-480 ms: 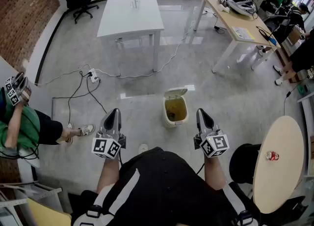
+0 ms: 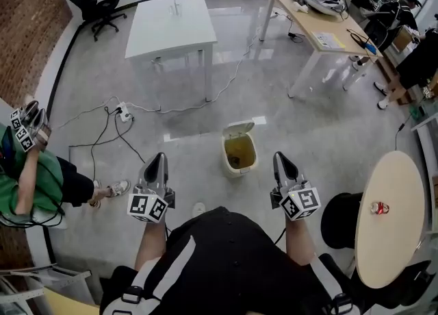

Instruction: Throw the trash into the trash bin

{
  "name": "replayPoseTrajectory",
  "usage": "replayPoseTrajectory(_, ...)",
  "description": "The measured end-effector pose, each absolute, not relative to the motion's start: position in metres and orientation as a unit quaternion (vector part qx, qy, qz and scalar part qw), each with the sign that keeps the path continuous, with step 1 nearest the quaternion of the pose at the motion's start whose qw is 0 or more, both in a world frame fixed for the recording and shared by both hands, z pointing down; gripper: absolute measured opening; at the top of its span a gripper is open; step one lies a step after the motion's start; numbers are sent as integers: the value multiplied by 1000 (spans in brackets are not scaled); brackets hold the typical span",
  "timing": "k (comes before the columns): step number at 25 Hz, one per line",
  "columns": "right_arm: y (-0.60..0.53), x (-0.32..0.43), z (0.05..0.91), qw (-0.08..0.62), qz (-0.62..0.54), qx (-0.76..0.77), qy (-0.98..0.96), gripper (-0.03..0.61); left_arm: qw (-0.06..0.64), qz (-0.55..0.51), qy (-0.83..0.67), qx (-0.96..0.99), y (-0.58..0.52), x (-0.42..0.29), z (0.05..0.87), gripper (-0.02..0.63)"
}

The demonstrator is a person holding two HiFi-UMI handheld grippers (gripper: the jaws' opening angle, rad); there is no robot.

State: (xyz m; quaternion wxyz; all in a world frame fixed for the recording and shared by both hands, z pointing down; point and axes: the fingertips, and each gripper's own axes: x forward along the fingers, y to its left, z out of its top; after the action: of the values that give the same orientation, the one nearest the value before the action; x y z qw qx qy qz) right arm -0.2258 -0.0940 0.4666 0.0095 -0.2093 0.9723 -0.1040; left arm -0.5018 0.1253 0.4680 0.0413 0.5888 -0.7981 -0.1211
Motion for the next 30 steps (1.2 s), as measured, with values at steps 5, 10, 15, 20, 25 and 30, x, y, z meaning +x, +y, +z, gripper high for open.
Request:
replayPoseTrajectory(5,-97,-204,461,24,-98,-243,965,6,44,-115,-770,626,98,-486,466,2)
replayPoseTrajectory(10,-108,-145,460,33,-89,-311,946,6,51,-109,-724,679,51,-447,455,2)
replayPoseTrajectory(15,-104,-67,467,40,-82,-402,911,6,54,-105,-655,746,1,-396,455,2)
replayPoseTrajectory(20,-101,10,463,43,-75,-470,878,6,57,-105,-594,795,-40,-329,450,2)
replayPoseTrajectory(25,-86,92,458,50,-59,-534,842,6,63,-109,-534,836,-75,-252,448,2)
replayPoseTrajectory(30,-72,150,459,50,-54,-568,820,6,61,-113,-495,859,-97,-187,442,2)
